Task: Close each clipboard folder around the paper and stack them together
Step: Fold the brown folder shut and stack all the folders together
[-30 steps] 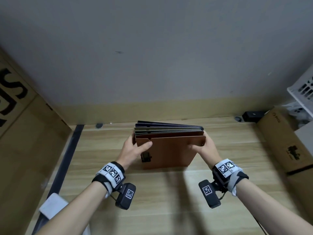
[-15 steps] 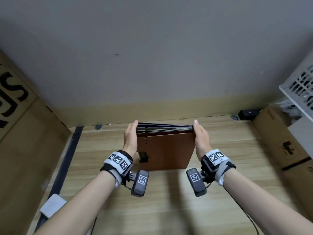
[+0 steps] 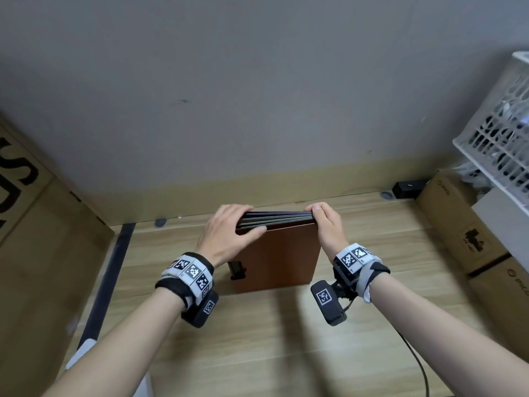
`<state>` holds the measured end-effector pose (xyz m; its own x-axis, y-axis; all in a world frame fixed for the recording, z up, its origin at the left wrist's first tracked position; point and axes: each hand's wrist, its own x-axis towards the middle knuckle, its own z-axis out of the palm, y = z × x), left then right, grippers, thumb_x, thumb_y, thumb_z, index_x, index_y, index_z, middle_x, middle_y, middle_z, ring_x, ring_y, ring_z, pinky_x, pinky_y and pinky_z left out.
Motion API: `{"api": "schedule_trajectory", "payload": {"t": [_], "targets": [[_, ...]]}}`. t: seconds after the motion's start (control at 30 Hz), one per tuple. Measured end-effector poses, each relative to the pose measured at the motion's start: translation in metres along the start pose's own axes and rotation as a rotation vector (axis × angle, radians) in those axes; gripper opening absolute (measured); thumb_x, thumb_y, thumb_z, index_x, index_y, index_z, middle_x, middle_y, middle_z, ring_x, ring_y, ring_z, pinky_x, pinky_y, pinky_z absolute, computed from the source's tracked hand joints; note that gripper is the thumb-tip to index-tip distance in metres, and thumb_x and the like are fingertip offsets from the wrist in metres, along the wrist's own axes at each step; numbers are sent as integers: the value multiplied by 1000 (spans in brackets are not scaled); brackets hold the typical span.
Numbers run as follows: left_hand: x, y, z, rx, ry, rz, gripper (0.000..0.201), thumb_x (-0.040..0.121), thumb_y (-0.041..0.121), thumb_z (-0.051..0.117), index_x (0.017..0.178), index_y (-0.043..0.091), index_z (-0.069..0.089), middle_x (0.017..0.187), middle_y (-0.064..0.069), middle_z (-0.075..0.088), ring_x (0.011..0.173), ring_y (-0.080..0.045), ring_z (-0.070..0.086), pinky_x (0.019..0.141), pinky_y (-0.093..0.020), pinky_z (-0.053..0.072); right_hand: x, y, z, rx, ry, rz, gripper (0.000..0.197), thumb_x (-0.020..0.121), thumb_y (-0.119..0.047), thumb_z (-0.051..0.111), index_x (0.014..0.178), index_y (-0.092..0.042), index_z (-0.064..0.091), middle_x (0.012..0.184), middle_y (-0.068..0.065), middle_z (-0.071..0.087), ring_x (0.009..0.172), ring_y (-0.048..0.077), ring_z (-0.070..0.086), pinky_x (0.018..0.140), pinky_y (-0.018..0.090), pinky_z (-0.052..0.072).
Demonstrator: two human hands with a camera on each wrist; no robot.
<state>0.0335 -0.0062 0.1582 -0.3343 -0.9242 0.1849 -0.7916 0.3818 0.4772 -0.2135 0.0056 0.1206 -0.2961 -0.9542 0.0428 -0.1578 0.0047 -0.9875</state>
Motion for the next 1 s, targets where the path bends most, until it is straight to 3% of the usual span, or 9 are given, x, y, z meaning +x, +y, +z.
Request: {"api": "schedule_trajectory", "payload": {"t": [0.13, 0.23, 0.37, 0.47, 0.6, 0.73, 0.83, 0.9, 1.0], "targets": [[0, -4, 4, 147, 16, 34, 63, 73, 73, 61, 116, 28, 59, 111, 10, 63, 105, -12, 52, 87, -33, 47, -6, 4, -13, 128, -70, 58, 33, 101, -41, 45, 98, -15, 66, 93, -6, 63, 88, 6, 56, 83, 19, 43], [3, -2, 6, 125, 59, -14, 55, 70, 74, 62, 101, 29, 61, 99, 14, 65, 95, -12, 52, 81, -32, 47, -12, 20, -26, 118, -131, 76, 43, 89, -60, 53, 110, -23, 62, 103, -9, 65, 101, 10, 58, 94, 27, 45], [3, 1, 5, 59, 77, -46, 52, 66, 67, 72, 96, 26, 65, 90, 15, 62, 92, -14, 54, 80, -31, 45, -21, 44, -32, 5, -314, 59, 49, 78, -38, 80, 120, -25, 57, 115, -9, 69, 111, 10, 62, 96, 25, 44], [0, 9, 0, 12, 50, -81, 54, 65, 60, 79, 101, 22, 67, 86, 19, 52, 93, -13, 53, 85, -32, 46, -15, 61, -33, -113, -362, 34, 49, 74, -22, 82, 118, -24, 60, 113, -6, 70, 108, 11, 64, 97, 31, 46], [-7, -1, 0, -134, 54, -83, 80, 64, 48, 85, 133, 26, 50, 125, 8, 56, 119, -8, 48, 108, -32, 39, -10, 85, -31, -239, -380, 74, 39, 66, -36, 78, 102, -42, 64, 104, -10, 73, 101, 11, 67, 95, 46, 52], [-28, -26, 13, -544, 73, -343, 109, 67, 27, 89, 153, 32, 21, 152, 9, 39, 137, 1, 36, 113, -16, 26, -8, 102, -29, -295, -368, 91, 41, 62, -47, 74, 101, -38, 65, 100, -13, 73, 99, 11, 68, 92, 47, 53], [-42, -49, 31, -668, -79, -476, 87, 67, 23, 88, 141, 16, 44, 138, 0, 57, 123, -6, 57, 115, -41, 38, -8, 107, -25, -286, -339, 103, 40, 64, -45, 75, 102, -35, 66, 100, -12, 74, 98, 12, 68, 92, 46, 53], [-44, -58, 42, -700, -139, -510, 65, 70, 15, 86, 127, 12, 54, 119, 5, 66, 104, 0, 65, 108, -44, 46, -9, 106, -23, -233, -303, 119, 35, 66, -37, 77, 100, -31, 68, 100, -7, 75, 98, 17, 70, 93, 49, 53], [-34, -70, 54, -666, -136, -511, 53, 72, 14, 85, 114, 25, 55, 108, 12, 65, 102, -3, 62, 105, -42, 49, -7, 103, -14, -202, -229, 147, 26, 73, -16, 78, 95, -27, 70, 95, -3, 76, 92, 16, 71, 91, 47, 55]]}}
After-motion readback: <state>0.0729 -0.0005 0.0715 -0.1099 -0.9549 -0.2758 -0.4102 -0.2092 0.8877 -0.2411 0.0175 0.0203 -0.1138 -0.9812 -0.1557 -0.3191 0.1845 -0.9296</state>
